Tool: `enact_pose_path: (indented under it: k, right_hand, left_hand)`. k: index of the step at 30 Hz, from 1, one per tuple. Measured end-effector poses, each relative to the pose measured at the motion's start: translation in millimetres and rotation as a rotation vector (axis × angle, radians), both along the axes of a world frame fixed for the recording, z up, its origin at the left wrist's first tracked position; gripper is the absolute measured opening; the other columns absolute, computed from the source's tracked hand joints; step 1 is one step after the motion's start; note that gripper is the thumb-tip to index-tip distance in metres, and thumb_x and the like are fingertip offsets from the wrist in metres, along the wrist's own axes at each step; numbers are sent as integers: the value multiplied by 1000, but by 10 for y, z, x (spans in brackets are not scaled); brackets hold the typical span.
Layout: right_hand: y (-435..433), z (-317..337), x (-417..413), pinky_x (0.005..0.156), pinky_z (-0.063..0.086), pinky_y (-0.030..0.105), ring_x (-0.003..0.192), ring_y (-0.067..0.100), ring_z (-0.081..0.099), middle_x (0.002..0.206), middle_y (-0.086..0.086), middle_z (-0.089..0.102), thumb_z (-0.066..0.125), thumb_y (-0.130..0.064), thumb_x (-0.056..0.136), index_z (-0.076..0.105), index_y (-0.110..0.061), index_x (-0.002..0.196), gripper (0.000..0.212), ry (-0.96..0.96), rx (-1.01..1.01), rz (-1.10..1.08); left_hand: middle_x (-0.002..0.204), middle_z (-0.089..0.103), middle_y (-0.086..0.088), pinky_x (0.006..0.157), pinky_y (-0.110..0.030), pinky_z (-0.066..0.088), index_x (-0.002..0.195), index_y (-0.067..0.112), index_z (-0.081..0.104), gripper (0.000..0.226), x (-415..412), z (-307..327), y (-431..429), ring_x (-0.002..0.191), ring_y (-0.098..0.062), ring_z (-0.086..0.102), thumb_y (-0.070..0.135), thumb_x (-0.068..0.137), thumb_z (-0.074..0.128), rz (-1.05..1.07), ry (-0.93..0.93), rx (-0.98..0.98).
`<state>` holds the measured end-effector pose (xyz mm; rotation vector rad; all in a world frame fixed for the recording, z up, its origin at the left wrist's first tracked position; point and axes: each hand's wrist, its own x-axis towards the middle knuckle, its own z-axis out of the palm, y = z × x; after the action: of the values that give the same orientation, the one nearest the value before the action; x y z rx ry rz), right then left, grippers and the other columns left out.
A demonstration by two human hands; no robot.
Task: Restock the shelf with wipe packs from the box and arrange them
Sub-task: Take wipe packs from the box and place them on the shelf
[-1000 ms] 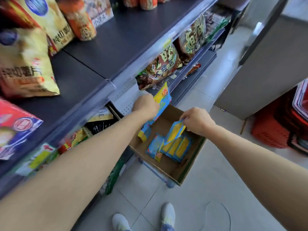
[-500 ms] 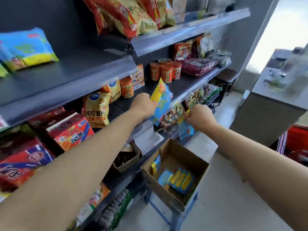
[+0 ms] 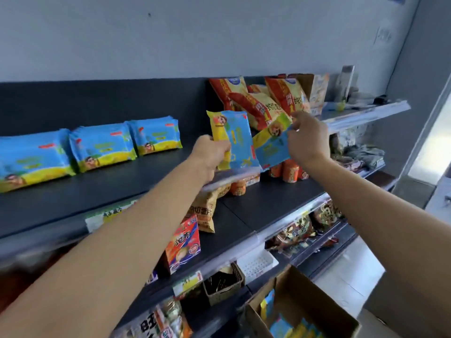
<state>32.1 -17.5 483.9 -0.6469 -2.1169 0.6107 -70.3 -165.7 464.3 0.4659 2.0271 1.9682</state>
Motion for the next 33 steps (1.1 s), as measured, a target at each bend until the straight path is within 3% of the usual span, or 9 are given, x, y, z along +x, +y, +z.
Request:
enact_pose_path:
  k: [3, 7, 10, 14, 19, 21, 24, 29, 33]
  right_hand:
    - [-288, 153, -339, 79, 47, 36, 99, 32, 57, 109, 18, 64, 44, 1, 86, 62, -2, 110, 29, -8, 43, 56]
    - [-664, 235, -756, 77, 41, 38, 104, 37, 54, 114, 21, 58, 42, -4, 92, 48, -2, 114, 23, -120, 98, 167]
    - [-920, 257, -1027, 73, 38, 41, 102, 43, 55, 111, 25, 57, 39, -3, 93, 36, -2, 115, 22, -226, 157, 188]
    - [-1174, 253, -1385, 69, 38, 40, 102, 45, 57, 113, 26, 57, 42, 0, 91, 33, -1, 122, 32, -316, 223, 147]
    - [-1362, 169, -1751, 74, 54, 51, 99, 43, 57, 110, 24, 53, 54, -2, 88, 39, -1, 114, 30, -342, -38, 279]
    - [-1444, 152, -1855, 69, 56, 58, 96, 42, 58, 104, 20, 50, 51, -8, 92, 43, -2, 110, 21, -265, -160, 344]
    - [-1569, 193, -1965, 66, 58, 53, 90, 40, 64, 103, 16, 50, 52, -13, 94, 48, -9, 103, 11, -204, -270, 394]
    - [-1606, 255, -2077, 73, 59, 41, 93, 37, 68, 107, 20, 62, 60, -1, 86, 57, 0, 117, 30, -329, -359, 457]
    - [-1571, 263, -2158, 81, 59, 39, 92, 33, 69, 99, 18, 66, 67, 5, 77, 58, 3, 119, 43, -407, -341, 507]
  left_hand:
    - [94, 60, -12, 65, -37, 52, 100, 8, 48, 23, -254, 142, -370, 77, -25, 62, -6, 83, 55, 55, 1, 52]
    - [78, 51, -11, 59, -33, 48, 87, 7, 49, 19, -573, 263, -914, 65, -22, 55, -11, 82, 52, 130, -63, 138]
    - [74, 50, -9, 63, -37, 50, 78, 8, 48, 18, -787, 297, -1280, 65, -21, 54, -9, 84, 51, 217, -125, 232]
    - [86, 60, -8, 70, -36, 51, 79, 14, 55, 11, -1014, 309, -1636, 77, -22, 58, 6, 87, 58, 319, -171, 289]
    - [81, 62, 5, 60, -23, 36, 76, 23, 56, 17, -1289, 244, -1950, 73, -10, 56, 13, 88, 62, 340, -48, 139]
    - [83, 63, 6, 56, -21, 38, 82, 23, 55, 17, -1355, 230, -2033, 69, -7, 56, 9, 88, 63, 337, -42, 149]
    - [86, 63, 3, 47, -21, 45, 97, 20, 52, 26, -1436, 201, -2104, 68, -10, 59, 1, 85, 64, 329, -52, 172]
    - [112, 59, -15, 54, -30, 60, 111, 2, 56, 36, -1580, 132, -2139, 90, -24, 62, -13, 78, 61, 311, -174, 288]
    - [108, 60, -12, 73, -42, 59, 86, 11, 56, 19, -1590, 132, -2079, 104, -33, 62, -6, 82, 63, 275, -213, 360]
